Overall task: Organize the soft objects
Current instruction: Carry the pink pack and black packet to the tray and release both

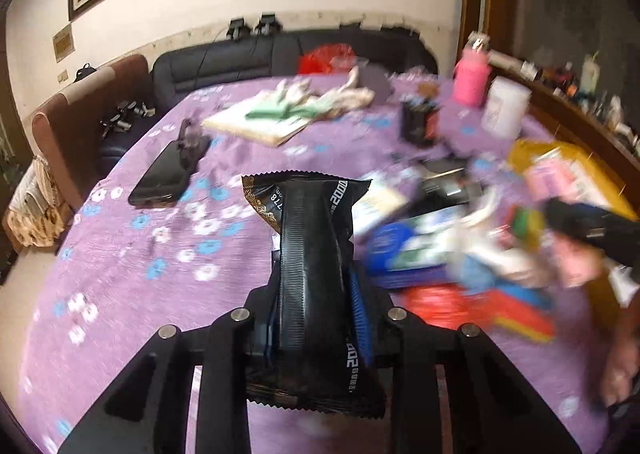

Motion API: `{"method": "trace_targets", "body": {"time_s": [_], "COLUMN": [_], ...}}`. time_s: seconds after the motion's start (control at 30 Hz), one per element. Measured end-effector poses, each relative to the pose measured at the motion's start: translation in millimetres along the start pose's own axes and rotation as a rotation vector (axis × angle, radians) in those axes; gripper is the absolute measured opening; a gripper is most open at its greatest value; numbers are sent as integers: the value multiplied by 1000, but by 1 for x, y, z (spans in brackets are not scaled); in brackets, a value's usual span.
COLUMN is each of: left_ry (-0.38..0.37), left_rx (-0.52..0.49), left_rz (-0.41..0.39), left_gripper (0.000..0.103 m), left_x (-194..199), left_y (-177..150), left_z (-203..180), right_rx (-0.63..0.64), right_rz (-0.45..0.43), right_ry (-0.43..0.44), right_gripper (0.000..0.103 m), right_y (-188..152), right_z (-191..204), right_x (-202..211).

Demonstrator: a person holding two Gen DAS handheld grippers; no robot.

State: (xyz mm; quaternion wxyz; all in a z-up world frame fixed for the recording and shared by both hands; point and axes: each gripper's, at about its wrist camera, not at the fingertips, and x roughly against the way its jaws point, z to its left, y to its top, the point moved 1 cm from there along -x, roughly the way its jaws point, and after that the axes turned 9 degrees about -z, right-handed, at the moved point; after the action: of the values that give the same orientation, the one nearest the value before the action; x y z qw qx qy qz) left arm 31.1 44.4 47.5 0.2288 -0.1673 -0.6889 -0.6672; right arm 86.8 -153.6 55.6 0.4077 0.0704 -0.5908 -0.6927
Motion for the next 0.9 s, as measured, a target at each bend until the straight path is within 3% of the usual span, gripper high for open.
{"method": "trace_targets", "body": {"time_s": [0.1,0.27,0.63,0.8,0.9], "left_ry": [-33,-131,-291,-395,-458], "left_rx": [11,-53,-103,-137,-143], "left_rz": [-31,-51,-51,-45,11], "left_gripper": [29,29,29,29,29], "left_x": [11,29,30,18,-2], "left_y": [-3,-3,16,27,29], "left_z": [-29,-79,-152,-200,-231], "right_rx": [7,-8,-278,-351,-413], "right_rz": [-13,-56,-141,-242,-289], "right_ry": [-27,-116,-233,-406,-519], "right_gripper": [57,57,56,56,56], "right_y": [2,11,38,51,53], "right_z": [-3,-18,-100,-140,-169], "right_x": [2,12,54,94,121]}}
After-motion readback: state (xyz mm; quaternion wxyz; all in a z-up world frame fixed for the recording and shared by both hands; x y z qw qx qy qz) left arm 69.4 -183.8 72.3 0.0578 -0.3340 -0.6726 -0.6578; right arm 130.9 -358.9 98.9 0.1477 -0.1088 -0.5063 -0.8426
